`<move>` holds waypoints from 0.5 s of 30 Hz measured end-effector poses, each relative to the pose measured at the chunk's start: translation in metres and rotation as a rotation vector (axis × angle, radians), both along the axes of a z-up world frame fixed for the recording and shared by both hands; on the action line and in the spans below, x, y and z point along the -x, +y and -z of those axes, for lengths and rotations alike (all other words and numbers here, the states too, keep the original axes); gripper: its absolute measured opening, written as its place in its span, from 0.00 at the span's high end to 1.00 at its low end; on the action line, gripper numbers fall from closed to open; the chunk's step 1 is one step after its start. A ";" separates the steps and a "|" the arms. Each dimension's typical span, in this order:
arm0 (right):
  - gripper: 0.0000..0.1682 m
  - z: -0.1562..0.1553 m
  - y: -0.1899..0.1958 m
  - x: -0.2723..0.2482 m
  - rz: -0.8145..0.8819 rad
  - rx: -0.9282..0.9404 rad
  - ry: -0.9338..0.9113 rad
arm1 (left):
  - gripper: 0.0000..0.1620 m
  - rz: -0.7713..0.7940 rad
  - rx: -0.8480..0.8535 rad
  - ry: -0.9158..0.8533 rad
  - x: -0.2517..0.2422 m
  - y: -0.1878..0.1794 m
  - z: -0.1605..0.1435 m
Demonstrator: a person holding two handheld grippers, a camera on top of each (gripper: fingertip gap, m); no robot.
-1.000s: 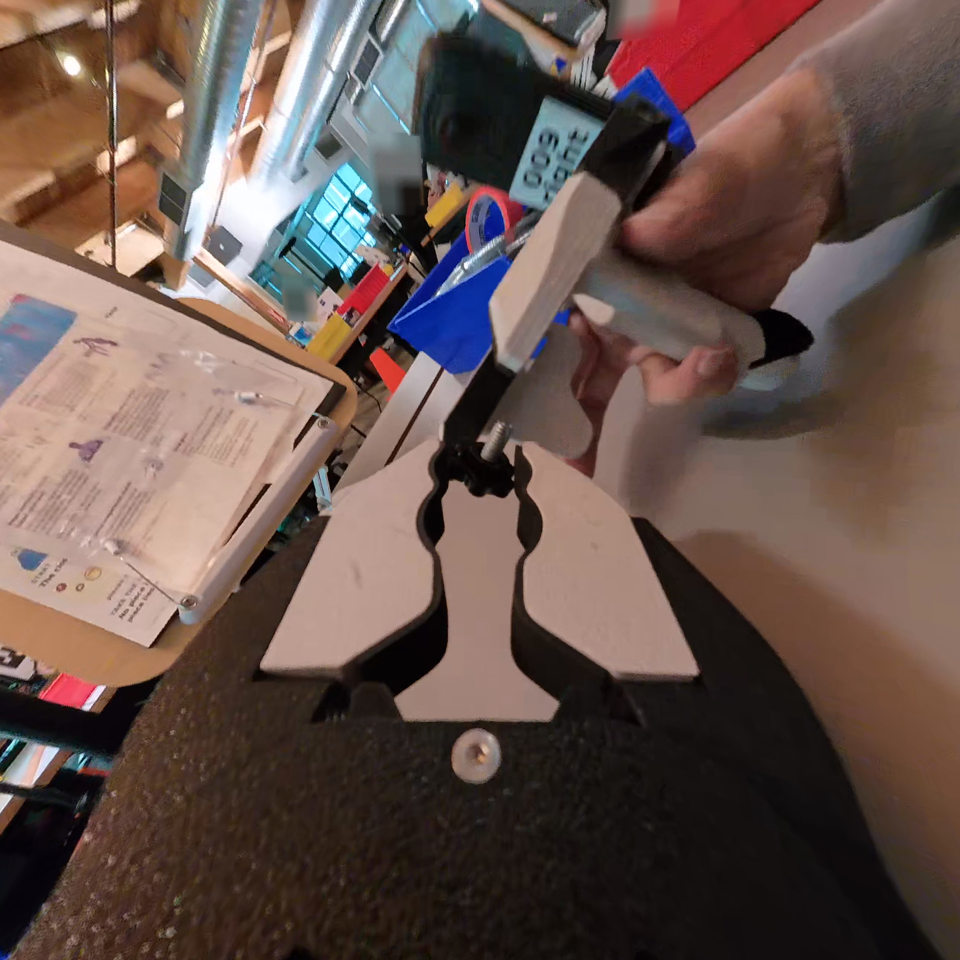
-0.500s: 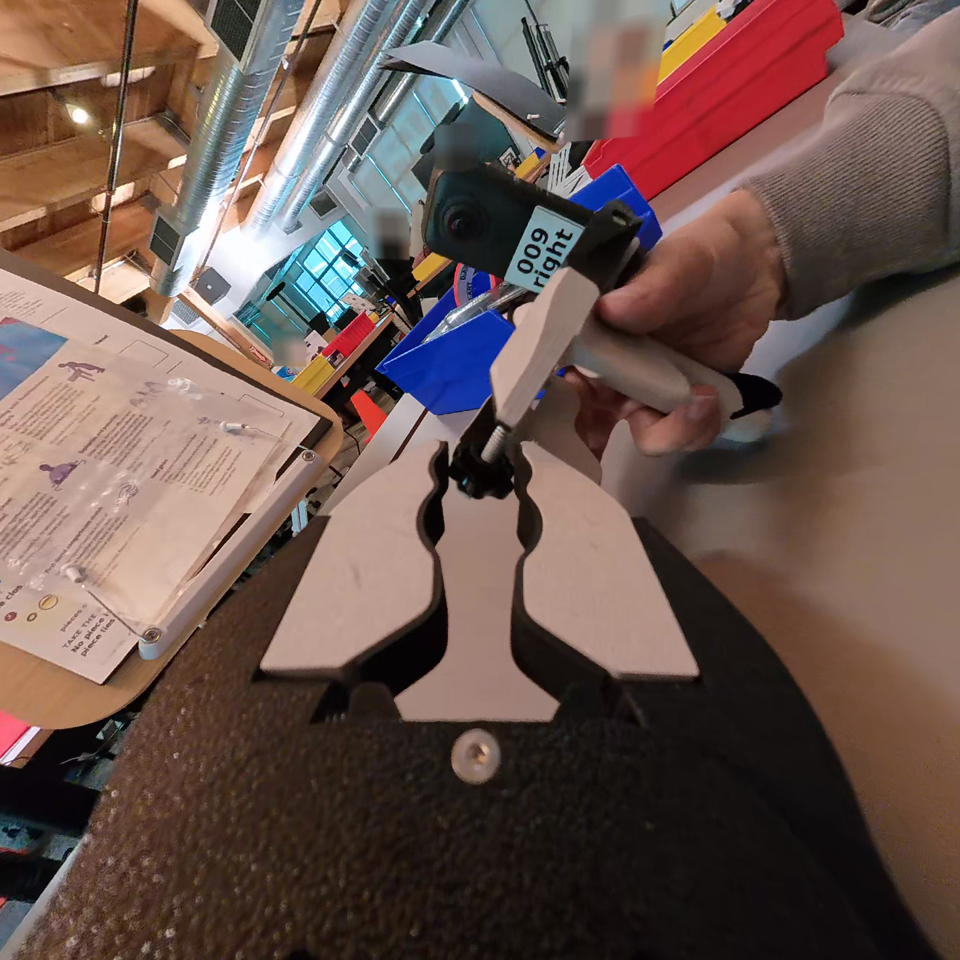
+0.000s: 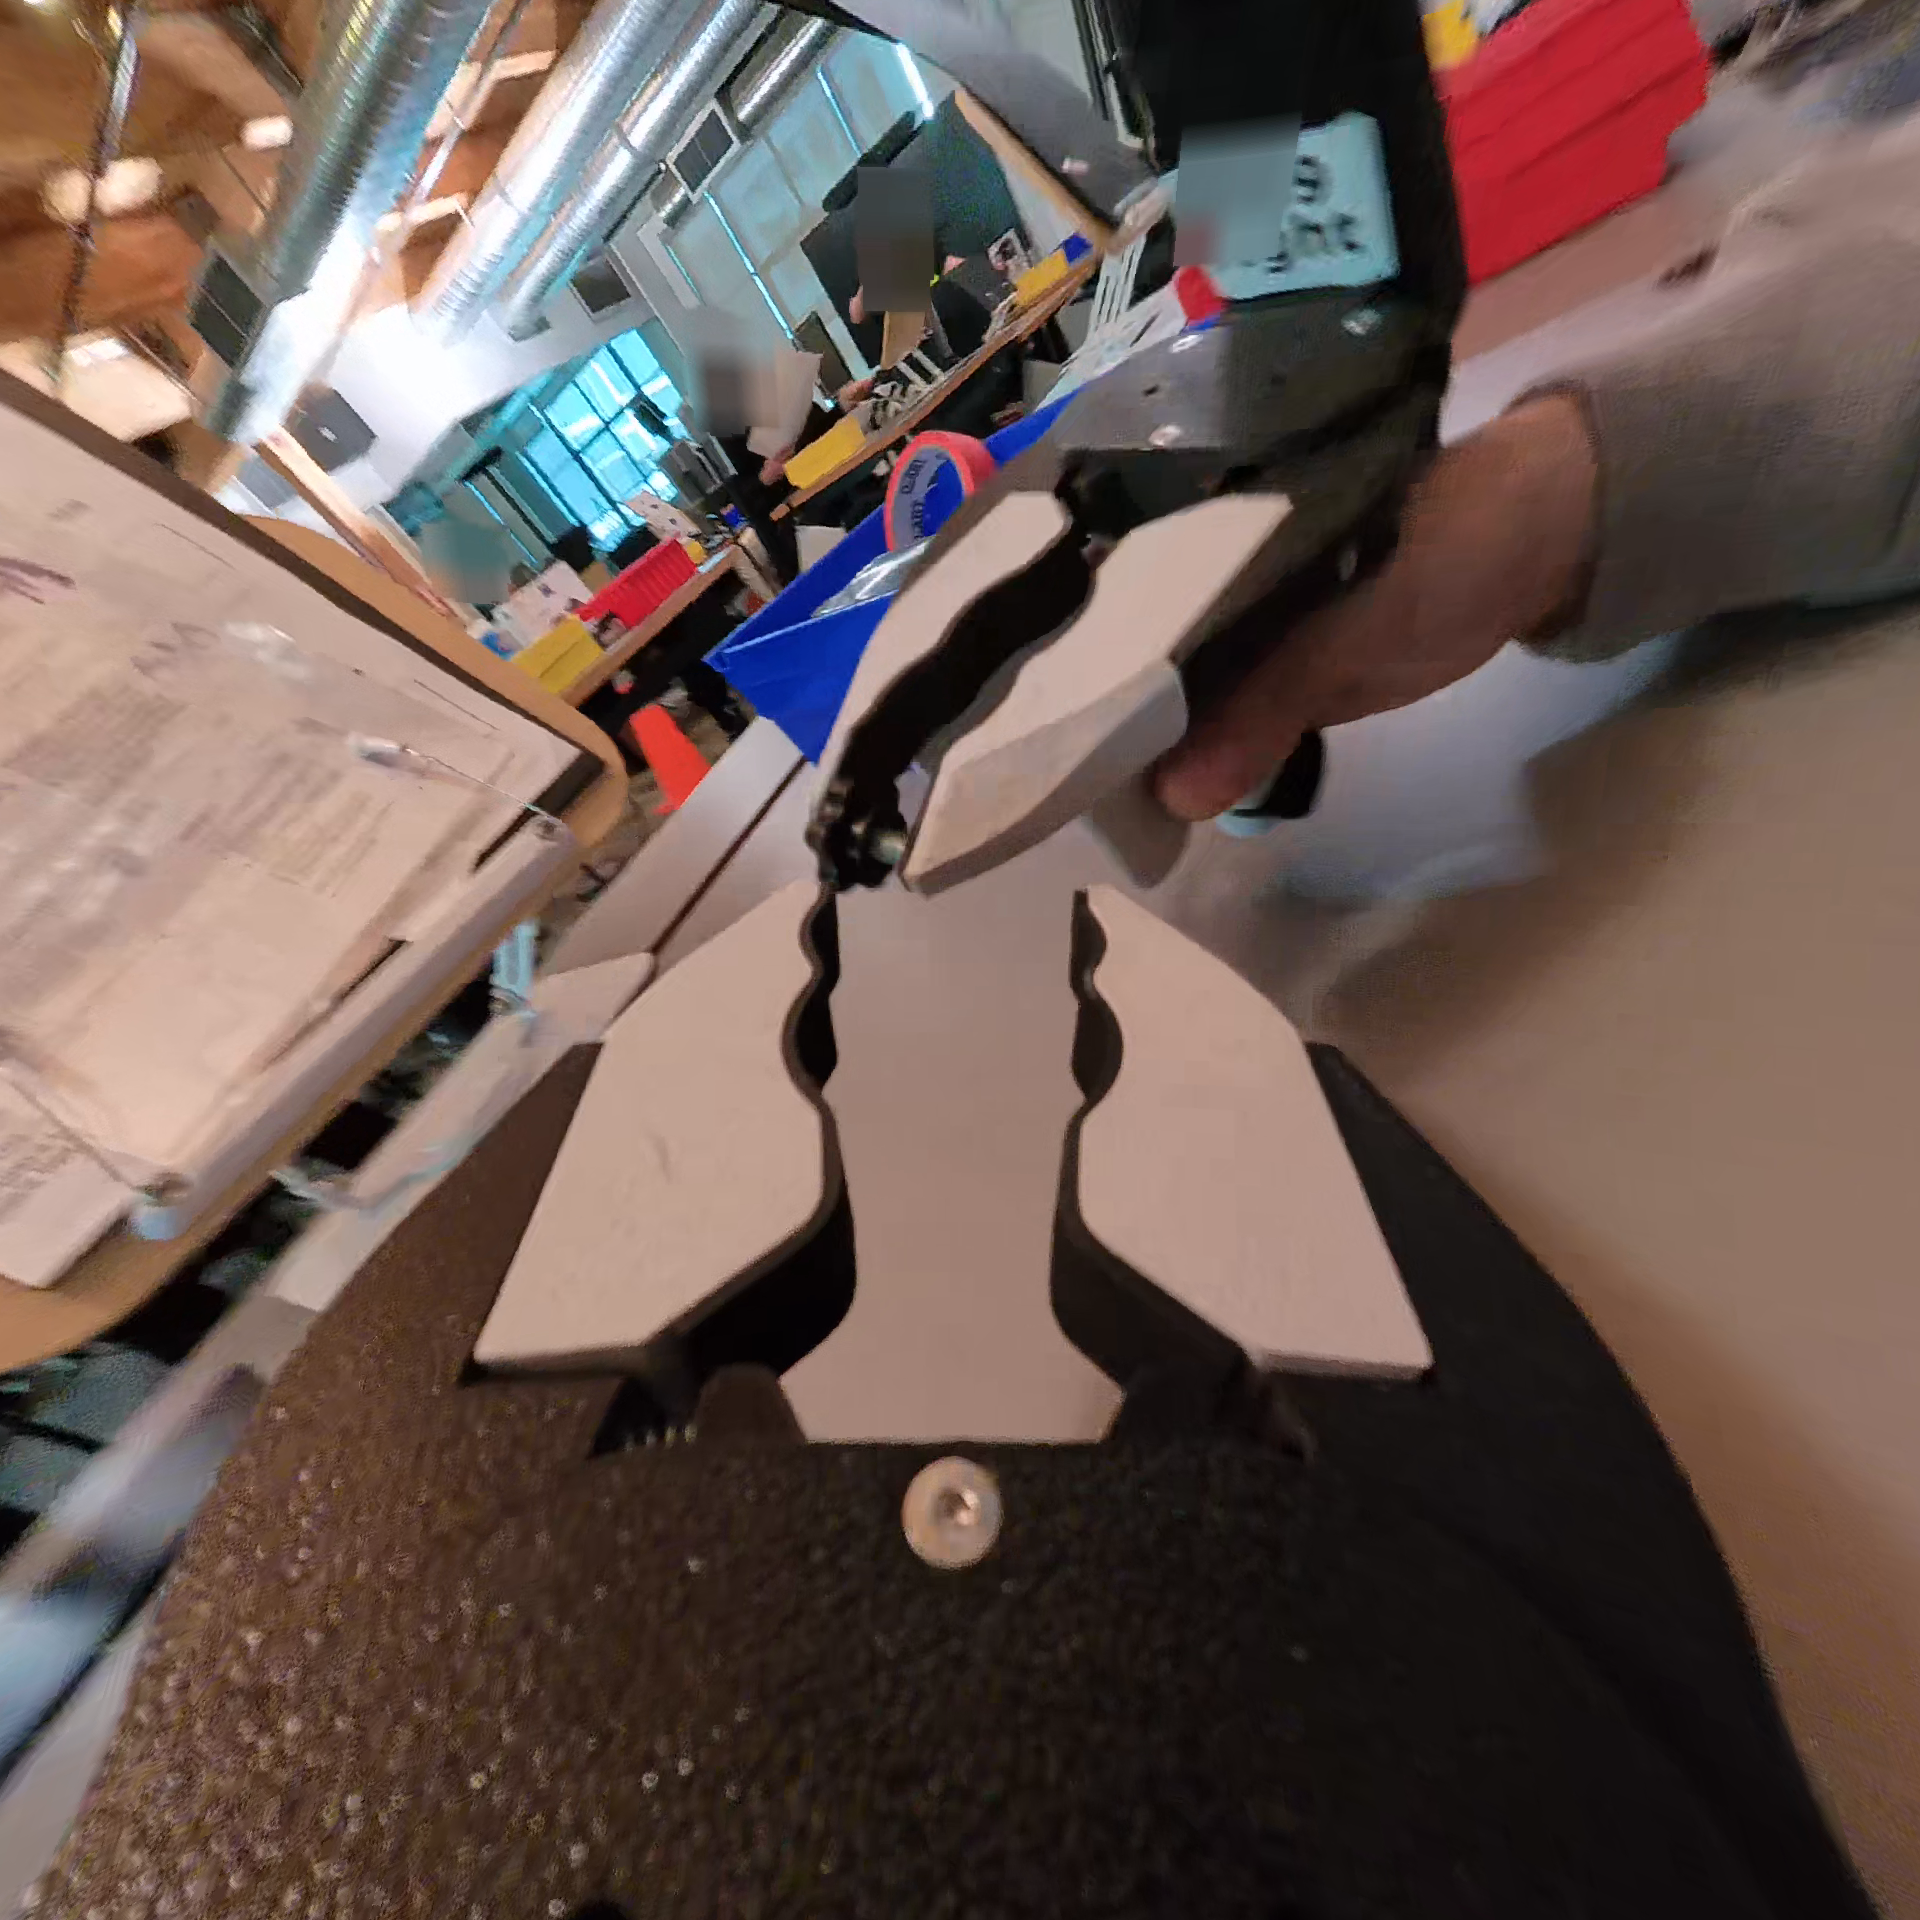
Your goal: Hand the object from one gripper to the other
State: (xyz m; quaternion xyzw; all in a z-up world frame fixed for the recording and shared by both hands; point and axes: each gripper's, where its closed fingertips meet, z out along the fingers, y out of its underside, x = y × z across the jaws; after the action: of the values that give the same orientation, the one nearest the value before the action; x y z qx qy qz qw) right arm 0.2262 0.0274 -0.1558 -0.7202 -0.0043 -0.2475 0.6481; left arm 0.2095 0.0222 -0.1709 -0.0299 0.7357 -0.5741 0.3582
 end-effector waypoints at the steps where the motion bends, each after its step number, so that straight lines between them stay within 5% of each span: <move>1: 0.85 0.000 -0.003 -0.003 0.066 0.073 -0.164 | 0.74 0.013 0.042 0.062 0.000 0.000 -0.001; 6: 0.86 0.008 -0.005 -0.006 0.249 0.439 -0.796 | 0.74 0.070 0.247 0.381 -0.005 0.005 -0.003; 15: 0.86 0.008 0.008 0.011 0.209 0.446 -0.912 | 0.75 0.131 0.364 0.520 -0.002 0.004 -0.010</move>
State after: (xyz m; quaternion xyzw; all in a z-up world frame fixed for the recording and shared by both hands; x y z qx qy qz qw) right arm 0.2157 0.0350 -0.1634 -0.6564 -0.2669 -0.5926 0.3830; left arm 0.2114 0.0258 -0.1613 -0.1920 0.6880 -0.6912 0.1092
